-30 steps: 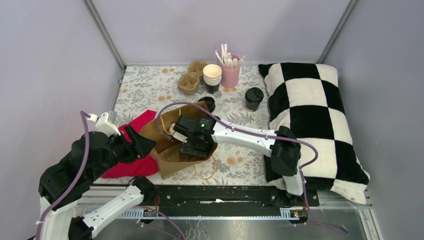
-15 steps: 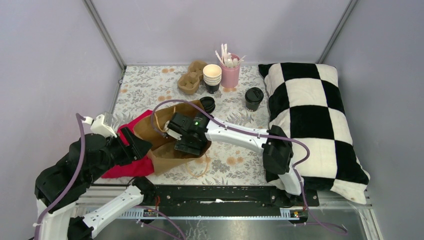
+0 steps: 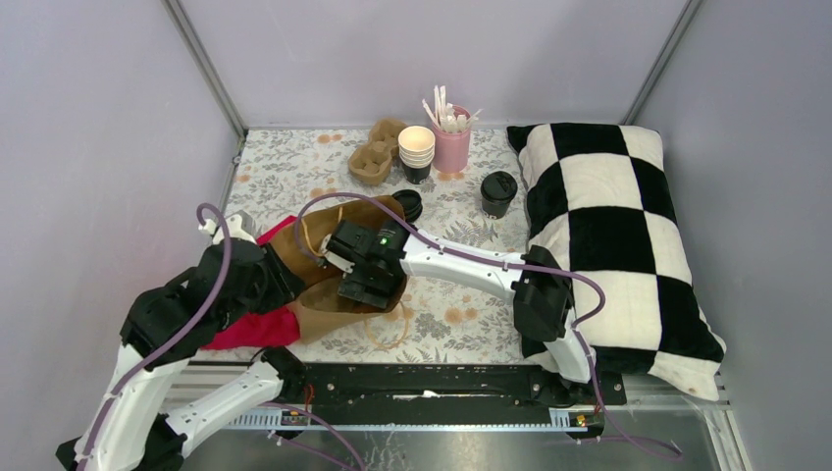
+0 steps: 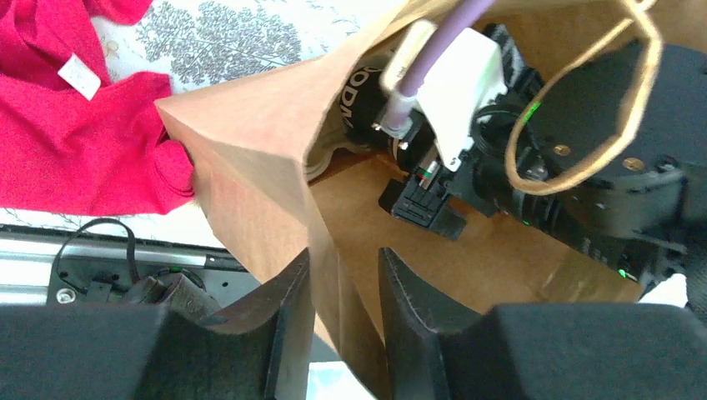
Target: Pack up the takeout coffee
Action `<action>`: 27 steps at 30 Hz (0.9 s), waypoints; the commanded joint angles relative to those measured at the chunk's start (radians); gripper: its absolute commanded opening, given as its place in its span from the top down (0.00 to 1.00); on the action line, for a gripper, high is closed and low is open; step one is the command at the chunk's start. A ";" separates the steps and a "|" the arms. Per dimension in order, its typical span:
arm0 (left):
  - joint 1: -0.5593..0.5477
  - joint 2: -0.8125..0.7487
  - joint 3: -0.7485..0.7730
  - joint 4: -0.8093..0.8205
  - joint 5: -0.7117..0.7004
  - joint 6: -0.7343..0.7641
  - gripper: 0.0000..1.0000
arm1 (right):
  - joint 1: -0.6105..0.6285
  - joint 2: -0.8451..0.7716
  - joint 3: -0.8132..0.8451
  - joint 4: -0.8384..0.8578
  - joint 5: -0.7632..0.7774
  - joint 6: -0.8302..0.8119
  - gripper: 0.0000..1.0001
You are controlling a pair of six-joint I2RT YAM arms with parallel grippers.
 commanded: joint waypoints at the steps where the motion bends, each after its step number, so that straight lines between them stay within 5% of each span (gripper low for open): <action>1: -0.003 -0.026 -0.044 0.029 -0.047 -0.047 0.70 | 0.005 0.015 -0.001 -0.046 -0.117 0.061 0.00; 9: -0.003 -0.038 -0.067 0.045 0.007 -0.045 0.93 | 0.005 -0.051 0.143 -0.152 -0.141 0.122 0.00; 27: -0.002 0.063 -0.016 0.149 0.161 -0.072 1.00 | 0.068 -0.182 0.160 -0.277 0.016 0.189 0.00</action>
